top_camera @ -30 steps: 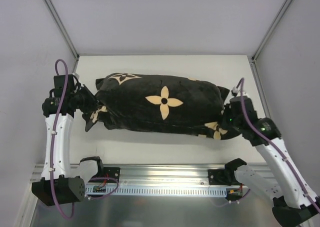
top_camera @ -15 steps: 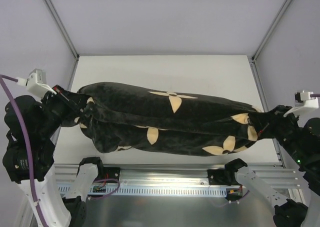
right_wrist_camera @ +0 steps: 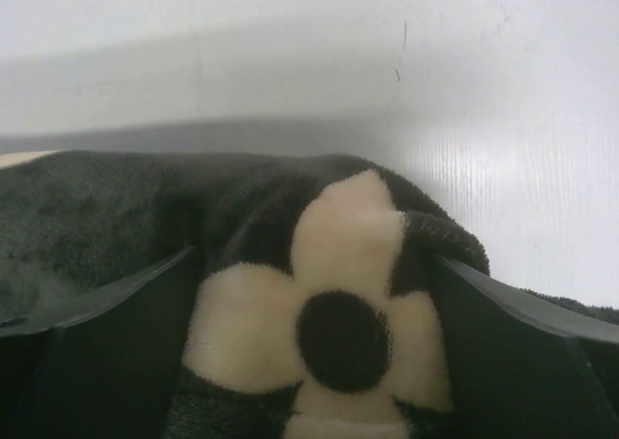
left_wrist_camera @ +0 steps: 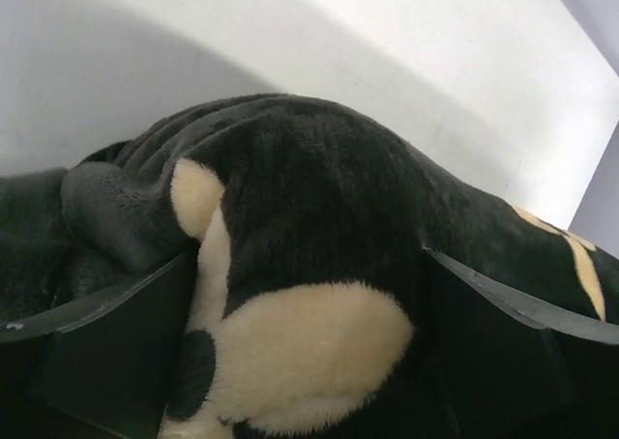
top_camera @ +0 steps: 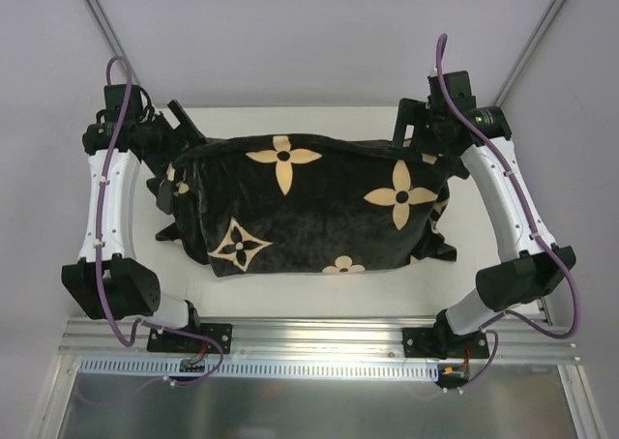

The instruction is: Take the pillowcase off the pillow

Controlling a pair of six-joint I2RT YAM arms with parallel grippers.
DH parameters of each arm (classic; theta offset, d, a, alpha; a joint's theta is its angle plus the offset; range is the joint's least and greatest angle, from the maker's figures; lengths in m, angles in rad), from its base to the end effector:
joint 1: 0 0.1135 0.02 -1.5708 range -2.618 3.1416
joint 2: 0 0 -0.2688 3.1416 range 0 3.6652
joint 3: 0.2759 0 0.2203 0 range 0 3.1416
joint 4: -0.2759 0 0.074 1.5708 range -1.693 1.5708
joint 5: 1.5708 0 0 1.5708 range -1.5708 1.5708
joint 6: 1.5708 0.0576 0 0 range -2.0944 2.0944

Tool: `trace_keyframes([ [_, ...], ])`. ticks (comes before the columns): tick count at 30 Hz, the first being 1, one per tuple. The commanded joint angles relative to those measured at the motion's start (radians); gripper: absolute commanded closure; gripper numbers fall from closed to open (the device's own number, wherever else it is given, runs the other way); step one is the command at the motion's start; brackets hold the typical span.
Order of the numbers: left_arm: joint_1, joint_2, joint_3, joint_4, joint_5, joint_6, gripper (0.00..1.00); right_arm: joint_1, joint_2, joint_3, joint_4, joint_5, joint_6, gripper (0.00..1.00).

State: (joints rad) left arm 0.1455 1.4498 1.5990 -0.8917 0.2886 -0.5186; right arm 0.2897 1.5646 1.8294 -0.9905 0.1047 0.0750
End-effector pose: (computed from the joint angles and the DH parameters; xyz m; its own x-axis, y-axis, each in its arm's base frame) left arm 0.2828 0.0249 0.3838 -0.6150 -0.5703 -0.5445 -0.2721 0.8016 -0.5323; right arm 0.2944 0.0815 0.4086 -0.6499 -0.1160 -0.7511 -0.1609 0.9869 -0.0131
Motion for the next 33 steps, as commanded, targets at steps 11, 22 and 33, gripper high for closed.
trace_keyframes([
  [11,0.002,-0.22,-0.065,-0.009,-0.077,0.083,0.01,-0.053,-0.343,-0.191,0.066,0.058,0.011,0.04],
  [22,0.003,0.021,0.171,-0.01,-0.083,0.068,0.01,-0.069,-0.526,-0.116,0.02,-0.069,-0.034,0.04],
  [33,0.002,0.083,0.489,-0.053,-0.279,0.046,0.01,0.043,-0.652,-0.421,0.005,-0.232,-0.009,0.04],
])
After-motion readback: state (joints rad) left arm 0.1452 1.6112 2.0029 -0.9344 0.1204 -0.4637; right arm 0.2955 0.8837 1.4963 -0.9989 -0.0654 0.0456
